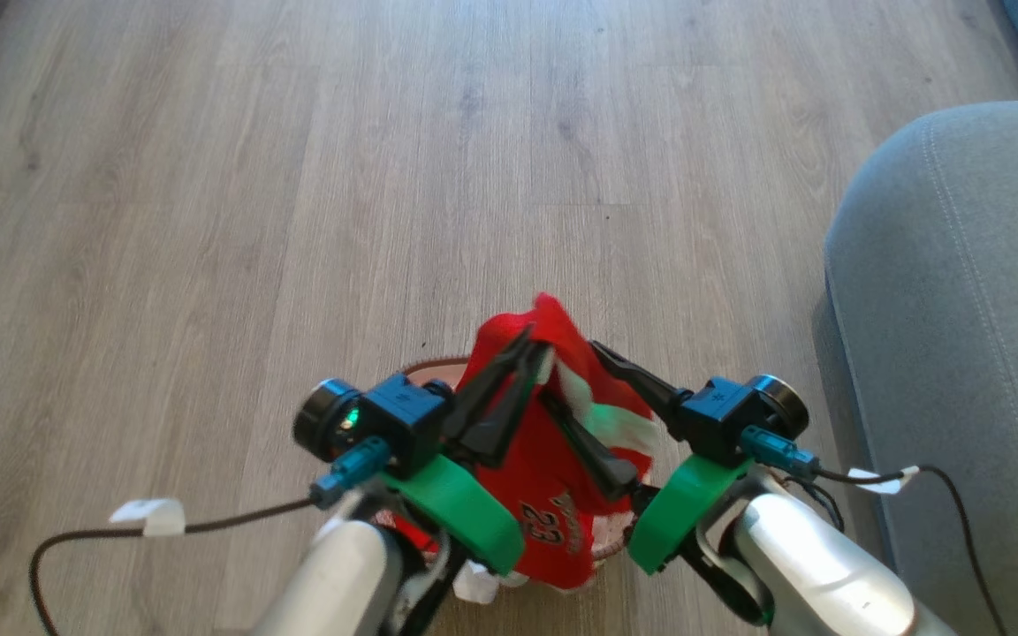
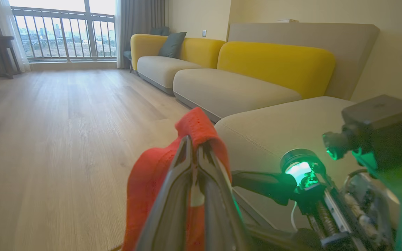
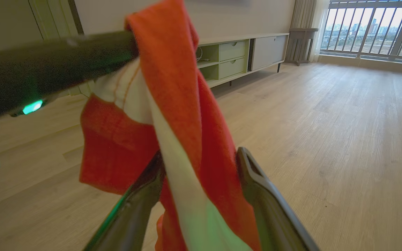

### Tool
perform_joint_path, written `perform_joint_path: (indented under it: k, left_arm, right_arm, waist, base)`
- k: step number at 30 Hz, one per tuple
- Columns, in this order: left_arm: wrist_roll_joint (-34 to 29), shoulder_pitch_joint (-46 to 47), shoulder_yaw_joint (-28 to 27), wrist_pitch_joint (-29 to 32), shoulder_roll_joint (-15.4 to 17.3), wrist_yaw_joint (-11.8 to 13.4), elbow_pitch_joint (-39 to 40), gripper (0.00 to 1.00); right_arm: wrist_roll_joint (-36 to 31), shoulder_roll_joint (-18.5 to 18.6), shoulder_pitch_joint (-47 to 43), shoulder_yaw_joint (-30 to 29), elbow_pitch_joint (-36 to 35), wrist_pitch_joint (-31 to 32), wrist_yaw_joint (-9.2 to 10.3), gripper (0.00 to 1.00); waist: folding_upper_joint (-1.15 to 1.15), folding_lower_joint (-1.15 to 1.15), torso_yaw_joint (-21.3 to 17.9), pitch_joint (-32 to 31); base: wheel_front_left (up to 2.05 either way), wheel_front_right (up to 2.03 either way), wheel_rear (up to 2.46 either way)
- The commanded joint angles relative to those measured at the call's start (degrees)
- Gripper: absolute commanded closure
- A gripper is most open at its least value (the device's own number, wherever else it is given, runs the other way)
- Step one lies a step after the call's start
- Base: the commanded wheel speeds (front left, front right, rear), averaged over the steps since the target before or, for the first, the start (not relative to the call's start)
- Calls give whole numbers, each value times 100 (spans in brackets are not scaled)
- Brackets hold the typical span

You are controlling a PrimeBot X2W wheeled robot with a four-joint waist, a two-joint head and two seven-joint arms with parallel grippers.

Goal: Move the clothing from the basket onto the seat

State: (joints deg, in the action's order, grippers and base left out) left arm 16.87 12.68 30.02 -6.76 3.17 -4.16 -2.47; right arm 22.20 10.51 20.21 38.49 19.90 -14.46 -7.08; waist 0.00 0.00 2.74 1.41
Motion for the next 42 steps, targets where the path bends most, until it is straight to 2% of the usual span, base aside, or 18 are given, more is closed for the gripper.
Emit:
perform_joint_path:
  k: [1,3,4,5,6,10,11,14,15,16,23,31,36,42]
  left_arm:
    - [93,335,4,38,-28,65,372,100]
    - [190,349,150,71,-28,96,488,100]
    - [211,354,200,87,-28,121,530,100]
    - [254,354,235,92,-28,145,571,100]
    - [284,358,254,98,-28,167,593,100]
    - [303,374,233,91,-27,231,542,100]
    - [311,371,213,75,-24,247,505,88]
    - [352,310,156,19,12,282,342,40]
    - [357,287,139,-10,31,291,271,3]
    - [356,263,130,-37,55,296,183,0]
    - [355,182,133,-509,87,221,-601,0]
    - [268,287,426,-807,-3,120,-1160,0]
    - [273,278,627,-821,-24,64,-1122,0]
    - [372,313,805,-822,-27,105,-1007,0]
  right_arm:
    - [9,36,210,82,-64,-54,-41,0]
    - [81,53,206,134,28,-54,-41,0]
    - [131,62,206,177,72,-54,-41,17]
    - [199,60,208,197,84,-54,-41,93]
    - [287,60,201,220,91,-54,-41,100]
    - [448,92,225,266,78,-54,-41,100]
    - [475,103,227,265,68,-54,-41,100]
    - [583,119,188,217,38,-54,-41,100]
    - [607,136,175,192,24,-54,-41,100]
    - [619,158,163,153,4,-54,-41,100]
    - [583,354,-8,-403,-199,-54,-41,100]
    - [391,579,-162,-892,-445,-54,-41,100]
    - [318,671,-232,-1154,-571,-54,-41,100]
    - [221,751,-431,-1568,-669,-54,-41,100]
  waist:
    - [0,0,3,7]
    - [0,0,6,7]
    - [0,0,5,7]
    - [0,0,1,11]
    - [0,0,-2,20]
    - [0,0,-32,54]
    - [0,0,-44,62]
    - [0,0,-88,54]
    - [0,0,-106,52]
    - [0,0,-127,52]
    - [0,0,-405,73]
    - [0,0,-1211,178]
    - [0,0,-1764,345]
    - [0,0,-2099,499]
  base:
    - [0,0,0]
    - [0,0,0]
    - [0,0,0]
    - [0,0,0]
    - [0,0,0]
    - [0,0,0]
    - [0,0,0]
    - [0,0,0]
    - [0,0,0]
    - [0,0,0]
    - [0,0,0]
    - [0,0,0]
    - [0,0,0]
    - [0,0,0]
